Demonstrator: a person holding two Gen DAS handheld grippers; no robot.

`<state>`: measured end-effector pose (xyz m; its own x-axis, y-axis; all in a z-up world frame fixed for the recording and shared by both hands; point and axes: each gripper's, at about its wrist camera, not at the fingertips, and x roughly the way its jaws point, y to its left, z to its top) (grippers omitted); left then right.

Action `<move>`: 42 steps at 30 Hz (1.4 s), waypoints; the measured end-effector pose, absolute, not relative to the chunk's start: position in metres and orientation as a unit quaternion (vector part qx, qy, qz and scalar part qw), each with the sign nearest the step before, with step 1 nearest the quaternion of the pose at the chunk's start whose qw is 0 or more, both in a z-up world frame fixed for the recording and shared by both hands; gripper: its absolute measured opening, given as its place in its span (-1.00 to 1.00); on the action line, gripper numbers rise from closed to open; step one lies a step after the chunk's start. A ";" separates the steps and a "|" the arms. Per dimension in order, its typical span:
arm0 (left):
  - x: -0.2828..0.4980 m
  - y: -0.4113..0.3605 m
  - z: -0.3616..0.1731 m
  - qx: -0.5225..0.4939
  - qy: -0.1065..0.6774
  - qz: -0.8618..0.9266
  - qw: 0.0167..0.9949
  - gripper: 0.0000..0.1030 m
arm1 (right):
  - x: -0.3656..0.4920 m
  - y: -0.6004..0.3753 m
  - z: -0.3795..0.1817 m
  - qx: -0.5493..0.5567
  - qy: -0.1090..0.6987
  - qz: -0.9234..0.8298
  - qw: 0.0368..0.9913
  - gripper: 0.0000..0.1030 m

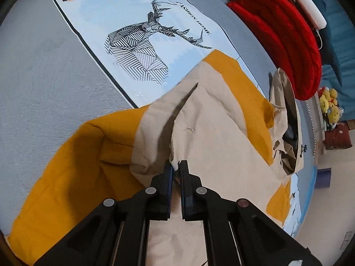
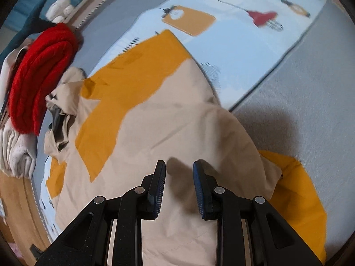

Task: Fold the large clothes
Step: 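Fold the side edge inward over the body with the left tool and release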

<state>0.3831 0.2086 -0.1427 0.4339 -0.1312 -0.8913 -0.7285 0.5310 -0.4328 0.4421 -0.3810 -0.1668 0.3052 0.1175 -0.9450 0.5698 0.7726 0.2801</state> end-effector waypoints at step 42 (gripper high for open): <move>0.414 0.188 -0.150 -0.303 0.540 0.216 0.755 -0.69 | 0.457 -0.341 -0.160 0.156 0.596 -0.115 0.779 -0.47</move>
